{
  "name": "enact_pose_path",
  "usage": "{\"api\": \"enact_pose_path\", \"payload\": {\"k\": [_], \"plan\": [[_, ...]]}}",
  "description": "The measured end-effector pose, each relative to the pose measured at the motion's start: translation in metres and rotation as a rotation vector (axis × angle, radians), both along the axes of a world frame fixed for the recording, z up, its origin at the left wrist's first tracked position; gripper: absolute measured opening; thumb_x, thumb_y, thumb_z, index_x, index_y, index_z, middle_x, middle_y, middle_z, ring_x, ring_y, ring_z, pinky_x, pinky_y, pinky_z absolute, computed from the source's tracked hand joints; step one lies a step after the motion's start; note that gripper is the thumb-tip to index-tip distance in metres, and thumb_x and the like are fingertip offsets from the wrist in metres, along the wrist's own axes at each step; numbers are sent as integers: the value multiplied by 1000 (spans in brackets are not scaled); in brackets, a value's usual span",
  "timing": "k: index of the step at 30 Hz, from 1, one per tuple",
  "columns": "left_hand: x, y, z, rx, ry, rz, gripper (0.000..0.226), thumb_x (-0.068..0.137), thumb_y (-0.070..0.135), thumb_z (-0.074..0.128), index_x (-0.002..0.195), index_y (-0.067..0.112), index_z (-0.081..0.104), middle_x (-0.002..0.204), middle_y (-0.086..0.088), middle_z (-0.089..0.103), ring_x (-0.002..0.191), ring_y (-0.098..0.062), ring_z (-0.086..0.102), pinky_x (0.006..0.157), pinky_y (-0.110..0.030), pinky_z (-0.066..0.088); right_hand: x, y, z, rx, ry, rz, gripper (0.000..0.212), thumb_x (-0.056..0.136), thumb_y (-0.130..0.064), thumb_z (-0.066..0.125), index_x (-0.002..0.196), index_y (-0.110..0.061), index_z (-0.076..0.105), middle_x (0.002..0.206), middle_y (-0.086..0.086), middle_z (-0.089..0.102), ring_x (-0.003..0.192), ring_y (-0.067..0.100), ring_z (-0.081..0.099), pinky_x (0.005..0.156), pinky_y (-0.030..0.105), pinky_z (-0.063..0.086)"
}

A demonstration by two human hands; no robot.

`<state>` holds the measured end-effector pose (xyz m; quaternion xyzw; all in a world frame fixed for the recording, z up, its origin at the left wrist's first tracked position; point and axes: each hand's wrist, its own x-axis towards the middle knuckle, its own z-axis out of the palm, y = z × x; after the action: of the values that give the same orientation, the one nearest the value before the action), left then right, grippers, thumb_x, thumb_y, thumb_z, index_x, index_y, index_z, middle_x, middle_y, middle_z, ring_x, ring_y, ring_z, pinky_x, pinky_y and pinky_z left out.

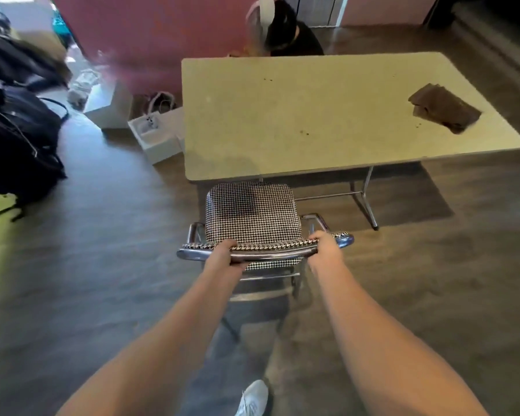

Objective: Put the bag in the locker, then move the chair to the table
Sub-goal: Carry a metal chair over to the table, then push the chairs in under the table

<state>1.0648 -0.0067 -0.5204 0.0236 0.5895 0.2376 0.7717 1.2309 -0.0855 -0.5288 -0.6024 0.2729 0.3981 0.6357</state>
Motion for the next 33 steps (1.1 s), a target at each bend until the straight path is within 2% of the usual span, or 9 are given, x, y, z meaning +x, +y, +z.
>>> {"api": "enact_pose_path", "payload": {"k": [3, 11, 15, 17, 20, 24, 28, 31, 33], "plan": [[8, 8, -5, -22, -15, 3, 4, 92, 1, 52, 90, 3, 48, 96, -15, 60, 83, -29, 59, 80, -49, 48, 13, 11, -13, 7, 32, 80, 15, 74, 5, 52, 86, -4, 52, 97, 15, 63, 79, 31, 63, 89, 47, 56], [22, 31, 3, -30, -8, 61, 26, 97, 23, 56, 112, 2, 56, 106, -17, 66, 87, -34, 63, 82, -51, 52, 46, 42, -10, -97, 48, 298, 10, 88, -2, 54, 80, -6, 51, 86, 10, 59, 60, 23, 64, 49, 32, 53], [22, 24, 31, -4, 33, -75, 41, 98, 29, 51, 131, 6, 47, 131, -17, 55, 117, -37, 56, 92, -55, 50, 50, 42, 1, -189, 51, 387, 11, 87, -16, 63, 92, -8, 57, 90, 8, 66, 68, 21, 63, 43, 27, 52], [21, 12, 51, 61, 156, -303, 38, 98, 27, 51, 130, 10, 45, 129, -18, 50, 119, -36, 56, 84, -53, 56, 44, 41, 15, -263, -28, 402, 29, 80, -24, 66, 104, -9, 61, 100, 8, 70, 76, 20, 65, 52, 27, 52], [16, 1, 80, 159, 230, -628, 32, 95, 33, 55, 113, 7, 47, 113, -19, 58, 93, -31, 67, 72, -46, 60, 30, 34, 46, -347, -255, 448, 55, 79, -24, 67, 128, -6, 50, 120, 12, 60, 100, 27, 60, 74, 36, 49], [11, 23, 107, 646, 327, -771, 33, 93, 40, 56, 111, 12, 57, 95, -5, 62, 82, -22, 65, 74, -39, 60, 1, 7, 99, -549, -724, 589, 68, 82, -32, 64, 143, -13, 40, 142, 14, 46, 124, 32, 51, 104, 40, 44], [13, 33, 142, 1127, 319, -929, 56, 91, 48, 55, 139, 20, 47, 117, -1, 64, 102, -20, 63, 98, -39, 48, -28, -36, 157, -662, -1048, 557, 58, 88, -34, 61, 141, -20, 43, 145, 13, 37, 131, 30, 41, 107, 40, 39], [9, 16, 174, 1419, 220, -1036, 58, 91, 50, 56, 142, 27, 42, 119, 9, 56, 102, -11, 57, 89, -24, 39, -54, -74, 192, -822, -1247, 480, 60, 90, -41, 60, 143, -19, 42, 144, 12, 37, 131, 32, 37, 107, 43, 38], [9, -3, 188, 1583, 125, -1111, 63, 88, 54, 57, 144, 29, 39, 137, 5, 53, 116, -14, 57, 97, -29, 44, -73, -103, 214, -929, -1324, 426, 63, 90, -45, 59, 145, -20, 41, 145, 11, 39, 130, 33, 39, 105, 44, 40]]}}
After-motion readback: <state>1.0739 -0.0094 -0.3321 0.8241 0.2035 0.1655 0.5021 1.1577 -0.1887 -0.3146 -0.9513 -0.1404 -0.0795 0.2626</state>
